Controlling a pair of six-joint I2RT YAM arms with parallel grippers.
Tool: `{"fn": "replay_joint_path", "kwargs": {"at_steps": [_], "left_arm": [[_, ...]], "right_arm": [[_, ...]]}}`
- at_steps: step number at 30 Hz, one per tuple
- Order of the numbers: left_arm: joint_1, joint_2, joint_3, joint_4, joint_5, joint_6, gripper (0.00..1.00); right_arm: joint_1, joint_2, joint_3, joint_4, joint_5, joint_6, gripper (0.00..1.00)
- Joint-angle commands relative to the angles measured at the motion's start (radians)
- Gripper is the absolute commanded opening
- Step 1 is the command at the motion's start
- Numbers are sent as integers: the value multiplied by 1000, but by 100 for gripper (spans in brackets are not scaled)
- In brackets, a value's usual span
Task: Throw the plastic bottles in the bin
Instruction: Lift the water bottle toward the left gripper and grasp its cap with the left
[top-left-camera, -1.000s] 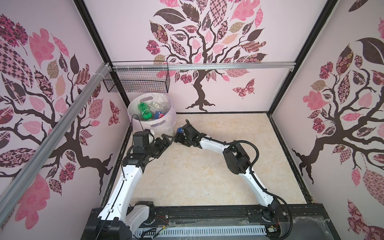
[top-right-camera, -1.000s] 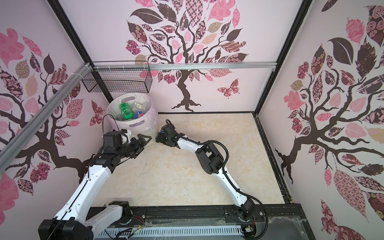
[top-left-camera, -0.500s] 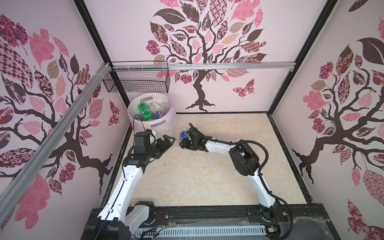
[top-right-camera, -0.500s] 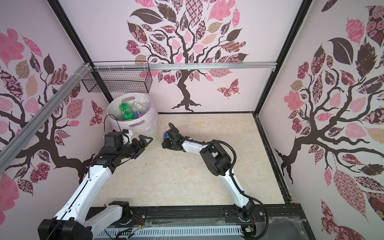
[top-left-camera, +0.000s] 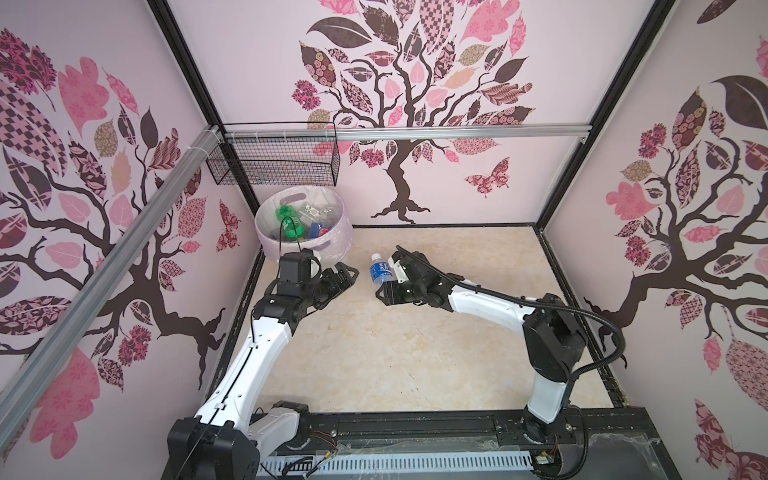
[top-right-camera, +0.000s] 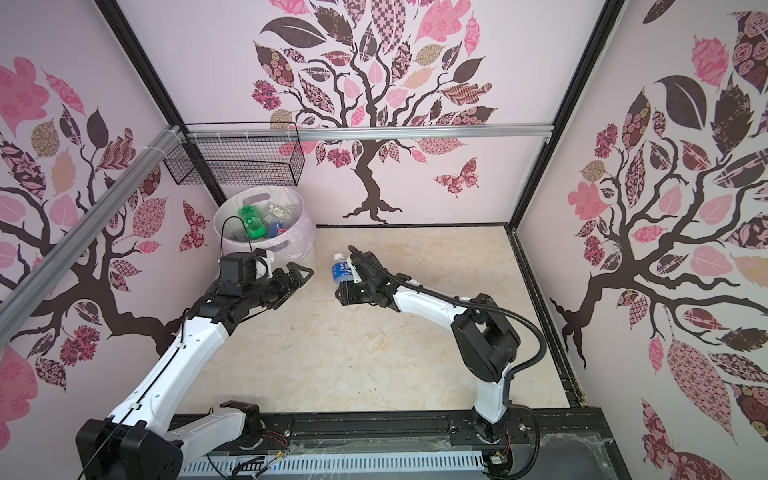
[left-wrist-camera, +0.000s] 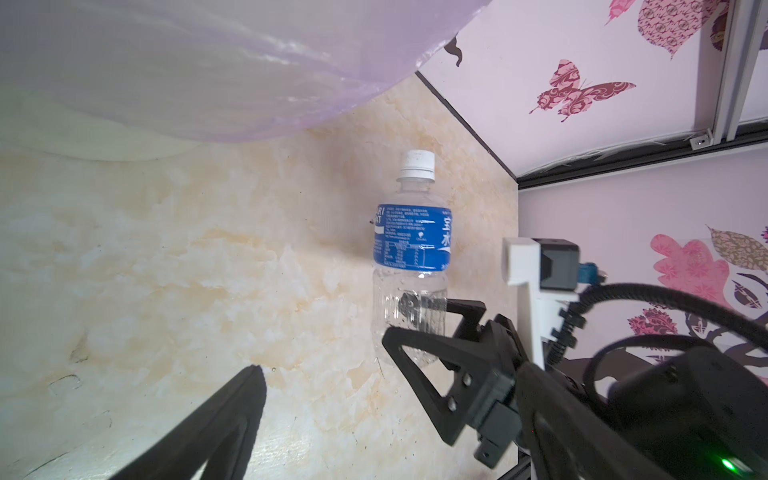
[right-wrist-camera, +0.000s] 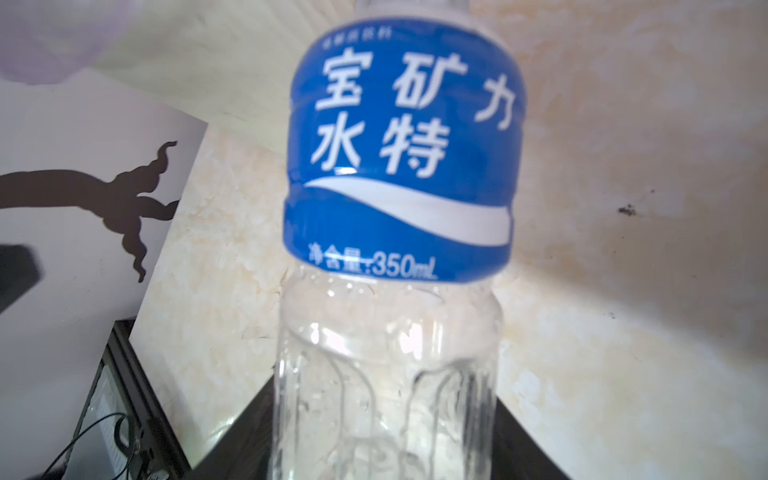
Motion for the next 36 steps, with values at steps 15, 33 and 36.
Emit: {"fn": "replay_joint_path", "kwargs": {"at_steps": [15, 33, 36], "left_arm": [[-172, 139, 122, 82, -73, -56, 96], [-195, 161, 73, 160, -91, -116, 71], [-195, 154, 61, 168, -94, -124, 63]], "right_arm": [[-3, -231, -74, -76, -157, -140, 55], [-2, -244, -99, 54, -293, -77, 60], [-2, -247, -102, 69, -293, -62, 62]]}}
